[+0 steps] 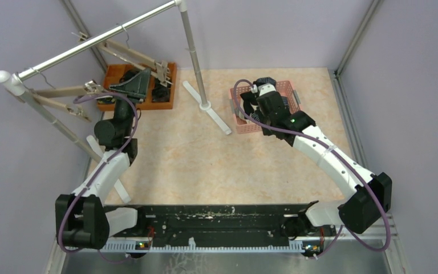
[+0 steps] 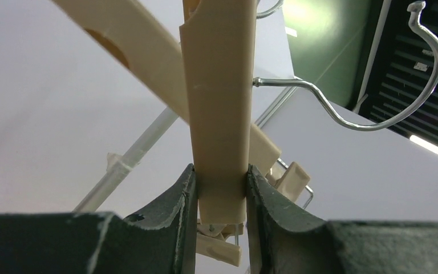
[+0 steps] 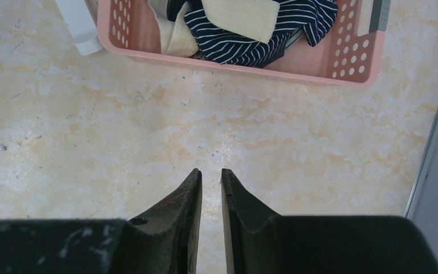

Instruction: Remove the underwear clipped to the hanger

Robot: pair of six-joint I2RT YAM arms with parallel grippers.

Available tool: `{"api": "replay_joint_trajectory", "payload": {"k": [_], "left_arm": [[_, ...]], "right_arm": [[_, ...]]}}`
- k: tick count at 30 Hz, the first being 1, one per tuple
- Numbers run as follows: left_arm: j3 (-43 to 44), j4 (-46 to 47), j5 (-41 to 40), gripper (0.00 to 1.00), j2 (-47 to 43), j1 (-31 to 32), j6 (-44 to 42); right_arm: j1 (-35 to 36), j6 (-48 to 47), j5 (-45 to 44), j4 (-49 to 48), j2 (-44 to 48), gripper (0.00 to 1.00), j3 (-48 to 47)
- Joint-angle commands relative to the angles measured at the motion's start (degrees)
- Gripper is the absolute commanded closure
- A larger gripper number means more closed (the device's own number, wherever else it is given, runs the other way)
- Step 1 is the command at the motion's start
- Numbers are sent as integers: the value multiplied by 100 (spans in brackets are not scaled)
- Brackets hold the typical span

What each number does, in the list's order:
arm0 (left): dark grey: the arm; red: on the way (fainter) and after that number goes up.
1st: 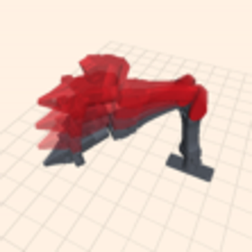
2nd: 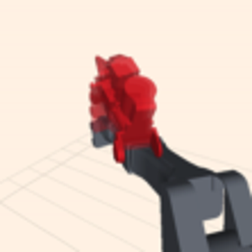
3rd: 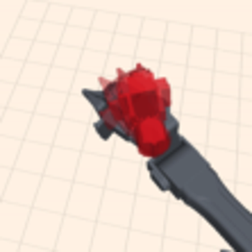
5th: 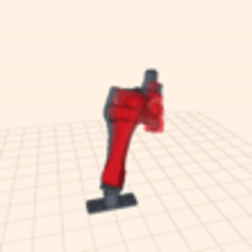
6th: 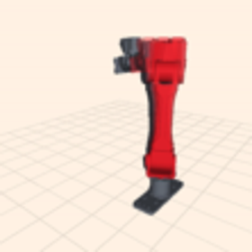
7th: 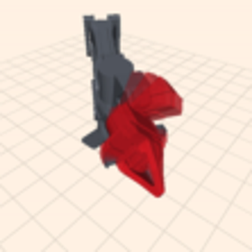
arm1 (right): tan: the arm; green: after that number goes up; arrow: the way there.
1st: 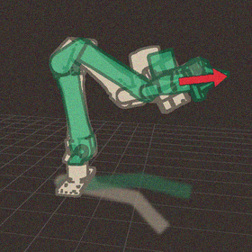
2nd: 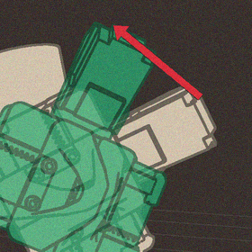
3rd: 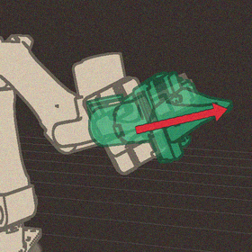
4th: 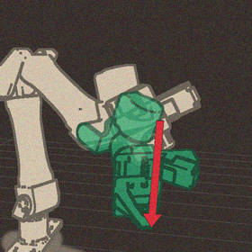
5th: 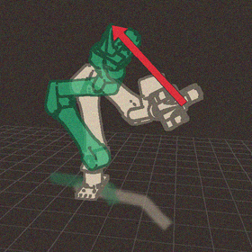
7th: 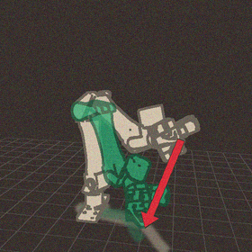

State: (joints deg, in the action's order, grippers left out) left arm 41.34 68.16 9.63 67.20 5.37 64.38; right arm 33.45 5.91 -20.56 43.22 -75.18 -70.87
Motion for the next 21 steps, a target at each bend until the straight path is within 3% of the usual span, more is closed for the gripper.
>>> {"api": "replay_joint_trajectory", "payload": {"k": [1, 12, 21], "left_arm": [[-250, 531, 133, 100, 184, -43, 280], [945, 1155, 1196, 100, 1671, 31, 1041], [2282, 427, 1731, 100, 2327, 346, 640]], "right_arm": [[-58, -78, -89, -186, -19, 80, -76], [-58, -71, -66, -230, 92, 80, 23], [-58, -65, 24, -253, -38, 81, 81]]}}
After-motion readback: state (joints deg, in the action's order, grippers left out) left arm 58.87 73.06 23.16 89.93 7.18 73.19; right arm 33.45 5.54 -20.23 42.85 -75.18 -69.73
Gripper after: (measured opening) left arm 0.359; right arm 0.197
